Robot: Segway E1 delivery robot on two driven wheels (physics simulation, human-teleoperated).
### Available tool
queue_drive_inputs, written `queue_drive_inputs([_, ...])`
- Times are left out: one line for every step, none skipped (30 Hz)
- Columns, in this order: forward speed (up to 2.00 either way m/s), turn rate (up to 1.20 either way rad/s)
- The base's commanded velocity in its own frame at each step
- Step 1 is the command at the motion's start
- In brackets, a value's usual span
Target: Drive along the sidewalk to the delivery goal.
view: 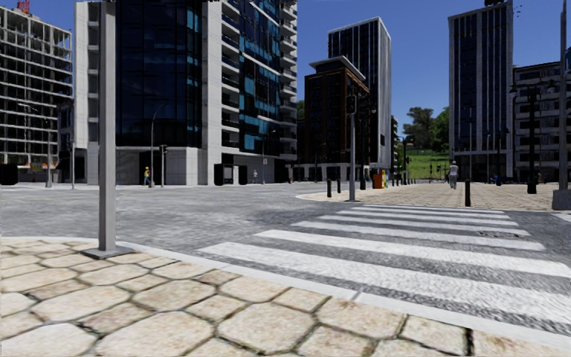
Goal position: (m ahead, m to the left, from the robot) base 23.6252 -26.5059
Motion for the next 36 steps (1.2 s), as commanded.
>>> queue_drive_inputs([2.0,-0.56])
queue_drive_inputs([2.0,-0.56])
queue_drive_inputs([2.0,-0.56])
queue_drive_inputs([2.0,-0.56])
queue_drive_inputs([2.0,-0.56])
queue_drive_inputs([2.0,-0.56])
queue_drive_inputs([2.0,-0.56])
queue_drive_inputs([2.0,-0.56])
queue_drive_inputs([2.0,-0.56])
queue_drive_inputs([2.0,-0.56])
queue_drive_inputs([2.0,-0.56])
queue_drive_inputs([2.0,-0.56])
queue_drive_inputs([2.0,-0.56])
queue_drive_inputs([2.0,-0.56])
queue_drive_inputs([2.0,-0.56])
queue_drive_inputs([2.0,-0.56])
queue_drive_inputs([2.0,-0.56])
queue_drive_inputs([2.0,-0.56])
queue_drive_inputs([2.0,-0.56])
queue_drive_inputs([2.0,-0.56])
queue_drive_inputs([2.0,-0.56])
queue_drive_inputs([1.96,-0.56])
queue_drive_inputs([1.76,-0.56])
queue_drive_inputs([1.58,-0.56])
queue_drive_inputs([1.58,-0.56])
queue_drive_inputs([1.41,-0.56])
queue_drive_inputs([1.32,-0.51])
queue_drive_inputs([1.26,-0.42])
queue_drive_inputs([1.24,-0.35])
queue_drive_inputs([1.23,-0.3])
queue_drive_inputs([1.23,-0.3])
queue_drive_inputs([1.22,-0.28])
queue_drive_inputs([1.22,-0.25])
queue_drive_inputs([1.22,-0.16])
queue_drive_inputs([1.22,-0.01])
queue_drive_inputs([1.22,0.0])
